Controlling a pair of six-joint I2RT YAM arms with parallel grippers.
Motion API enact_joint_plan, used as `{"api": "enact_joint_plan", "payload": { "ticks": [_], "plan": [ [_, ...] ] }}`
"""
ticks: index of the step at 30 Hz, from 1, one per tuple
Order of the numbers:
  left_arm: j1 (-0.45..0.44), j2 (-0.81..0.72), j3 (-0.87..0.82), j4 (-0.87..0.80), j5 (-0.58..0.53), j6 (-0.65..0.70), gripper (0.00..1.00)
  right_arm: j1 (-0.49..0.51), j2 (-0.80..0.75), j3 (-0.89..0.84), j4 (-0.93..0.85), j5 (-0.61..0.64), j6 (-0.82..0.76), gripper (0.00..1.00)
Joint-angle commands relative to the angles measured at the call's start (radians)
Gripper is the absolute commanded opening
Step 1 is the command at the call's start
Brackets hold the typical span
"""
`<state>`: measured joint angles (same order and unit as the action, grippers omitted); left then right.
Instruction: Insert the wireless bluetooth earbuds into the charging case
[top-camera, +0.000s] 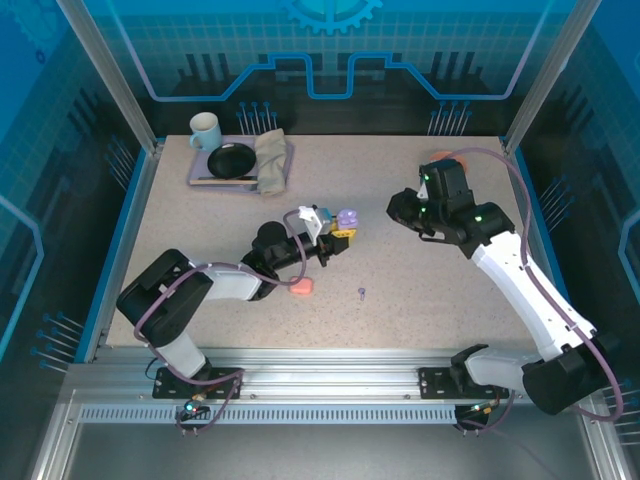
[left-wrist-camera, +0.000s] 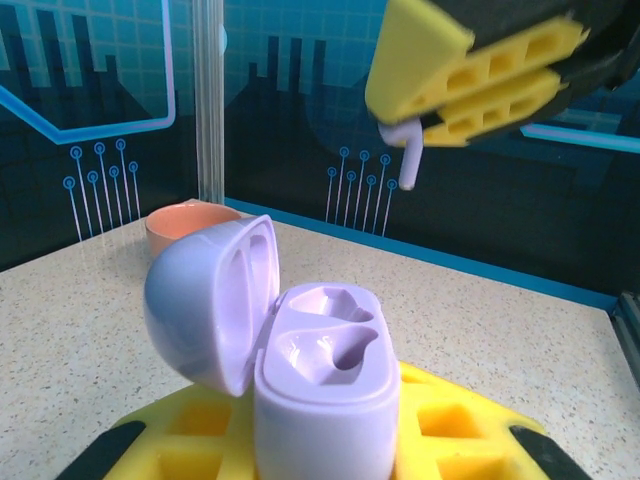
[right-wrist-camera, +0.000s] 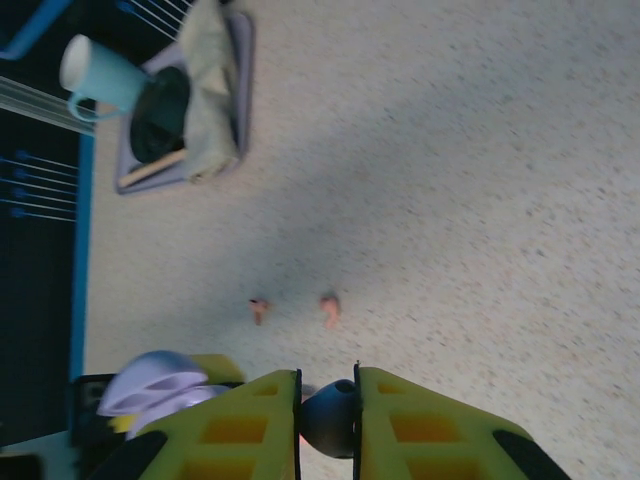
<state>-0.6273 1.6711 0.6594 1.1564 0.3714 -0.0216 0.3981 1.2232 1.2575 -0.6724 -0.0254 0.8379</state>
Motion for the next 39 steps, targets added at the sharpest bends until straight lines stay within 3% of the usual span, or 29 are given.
{"api": "enact_joint_plan", "payload": {
  "ticks": [1, 18, 39],
  "plan": [
    [0.009, 0.014, 0.043, 0.048, -0.001, -0.025, 0.00, -0.013, 0.010, 0.035, 0.069, -0.061, -0.007, 0.19],
    [0.008, 0.069, 0.133, 0.042, 0.000, -0.081, 0.00, 0.008, -0.006, -0.065, 0.349, -0.165, 0.009, 0.20],
    [0.010, 0.084, 0.165, 0.023, 0.004, -0.074, 0.00, 0.065, 0.004, -0.116, 0.354, -0.215, 0.007, 0.20]
  ]
}}
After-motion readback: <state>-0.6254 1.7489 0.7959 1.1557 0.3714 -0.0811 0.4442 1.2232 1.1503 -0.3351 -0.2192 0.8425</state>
